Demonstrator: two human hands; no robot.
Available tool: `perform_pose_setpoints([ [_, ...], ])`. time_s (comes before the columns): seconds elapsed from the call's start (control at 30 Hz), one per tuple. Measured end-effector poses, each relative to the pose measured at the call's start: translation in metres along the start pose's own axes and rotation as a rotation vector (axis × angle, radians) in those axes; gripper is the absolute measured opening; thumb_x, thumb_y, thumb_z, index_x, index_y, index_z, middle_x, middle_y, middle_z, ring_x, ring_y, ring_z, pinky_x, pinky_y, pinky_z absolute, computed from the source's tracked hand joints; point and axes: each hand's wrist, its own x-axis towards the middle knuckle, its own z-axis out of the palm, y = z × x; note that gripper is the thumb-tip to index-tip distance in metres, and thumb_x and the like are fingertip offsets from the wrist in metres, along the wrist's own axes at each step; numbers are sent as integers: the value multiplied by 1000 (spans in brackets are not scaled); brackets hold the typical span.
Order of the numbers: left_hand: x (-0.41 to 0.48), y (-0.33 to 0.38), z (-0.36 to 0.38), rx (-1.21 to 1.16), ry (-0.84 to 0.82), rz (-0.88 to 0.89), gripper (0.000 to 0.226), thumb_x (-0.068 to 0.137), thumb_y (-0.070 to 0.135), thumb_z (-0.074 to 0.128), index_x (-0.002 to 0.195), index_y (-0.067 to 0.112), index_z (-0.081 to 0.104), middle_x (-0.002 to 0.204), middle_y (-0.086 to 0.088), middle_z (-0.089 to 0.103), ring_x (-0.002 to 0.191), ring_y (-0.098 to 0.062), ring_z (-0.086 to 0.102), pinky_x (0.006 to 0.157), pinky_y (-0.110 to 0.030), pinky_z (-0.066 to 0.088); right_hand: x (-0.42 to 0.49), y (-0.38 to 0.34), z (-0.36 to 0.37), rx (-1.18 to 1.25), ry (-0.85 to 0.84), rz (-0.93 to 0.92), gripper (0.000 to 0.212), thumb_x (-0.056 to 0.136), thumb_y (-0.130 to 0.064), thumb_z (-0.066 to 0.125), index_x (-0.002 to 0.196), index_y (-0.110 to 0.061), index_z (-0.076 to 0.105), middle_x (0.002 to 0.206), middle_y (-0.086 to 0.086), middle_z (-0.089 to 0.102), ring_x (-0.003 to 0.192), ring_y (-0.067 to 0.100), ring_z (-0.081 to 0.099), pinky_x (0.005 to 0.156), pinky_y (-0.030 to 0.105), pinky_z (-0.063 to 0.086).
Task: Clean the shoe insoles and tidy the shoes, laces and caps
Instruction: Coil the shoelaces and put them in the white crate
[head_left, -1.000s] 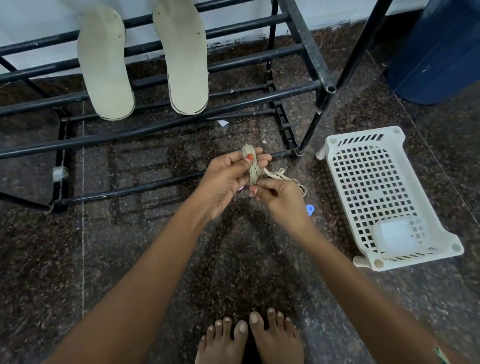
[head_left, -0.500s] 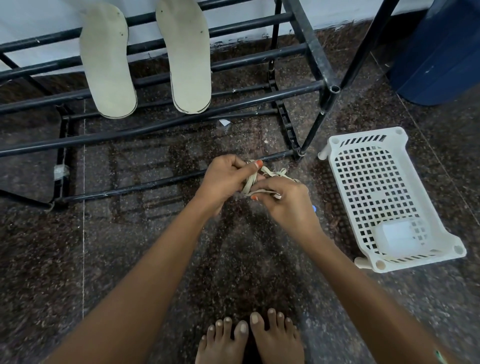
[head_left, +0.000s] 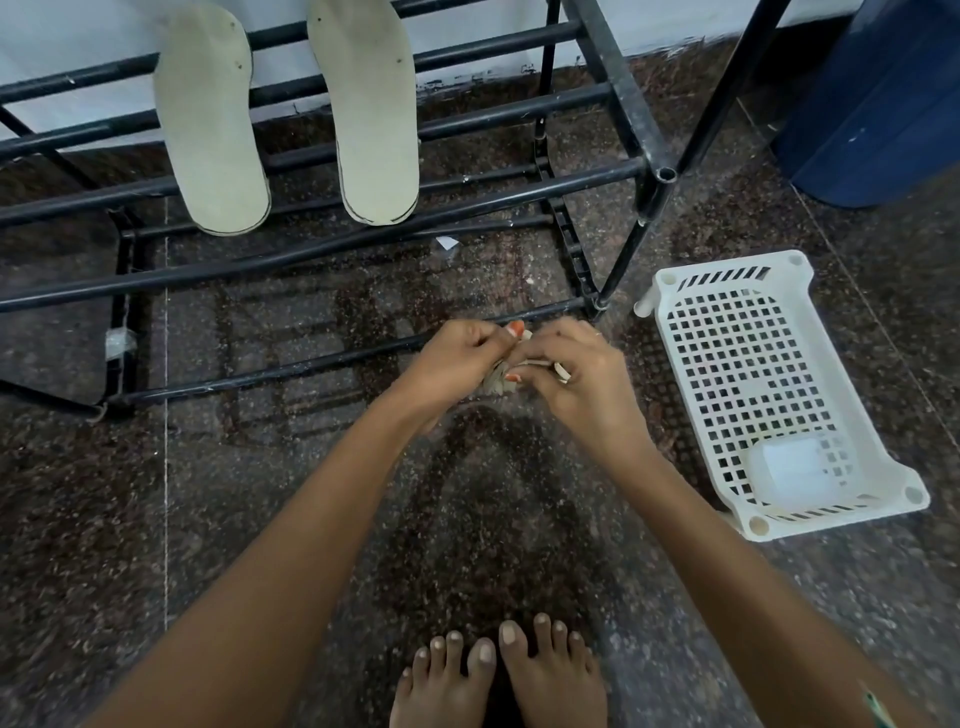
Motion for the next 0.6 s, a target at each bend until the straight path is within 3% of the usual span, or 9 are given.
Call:
perform_pose_setpoints([
  [0.07,-3,2,0,-53,-92,-14,60,83,55,46,84,-2,65,82,-18,65,79,-22,58,84,-39,48,2,1,-3,80,27,70,7,73,-4,70,80,-7,70,83,-3,52,83,9,49,75,7,35],
  [0.13,-6,3,-1,-70,-193,1,57,69,59,54,86,5,64,86,-13,67,86,-18,60,87,-32,47,4,1,-6,202,13,161,10,74,-3,70,80,-12,69,89,-7,52,88,-3,50,80,5,36],
  [0.23,-8,3,-2,-99,-273,-12,19,74,20,72,84,10,59,76,1,59,78,-11,54,79,-25,44,7,1,-10,297,-21,216,19,72,-1,72,77,-19,67,86,-10,58,85,-5,55,79,8,40],
  [0.3,-8,3,-1,-67,-243,-6,14,80,-2,66,82,10,59,74,-1,54,75,-13,50,75,-28,40,8,0,-11,285,-20,223,19,71,-2,73,77,-19,67,83,-12,59,82,-3,55,76,8,41],
  [0.5,-4,2,5,101,-121,69,21,90,2,50,77,16,59,70,1,54,70,-11,46,65,-23,35,9,-2,-13,297,-27,271,18,79,-5,66,88,-21,67,81,-12,57,76,-8,55,69,7,43],
  [0.6,-2,0,6,199,-70,142,31,88,-3,48,73,23,50,66,7,47,57,0,41,53,-12,31,10,-2,-17,362,-57,347,18,81,-3,64,85,-20,68,78,-10,60,69,-5,58,64,13,50],
])
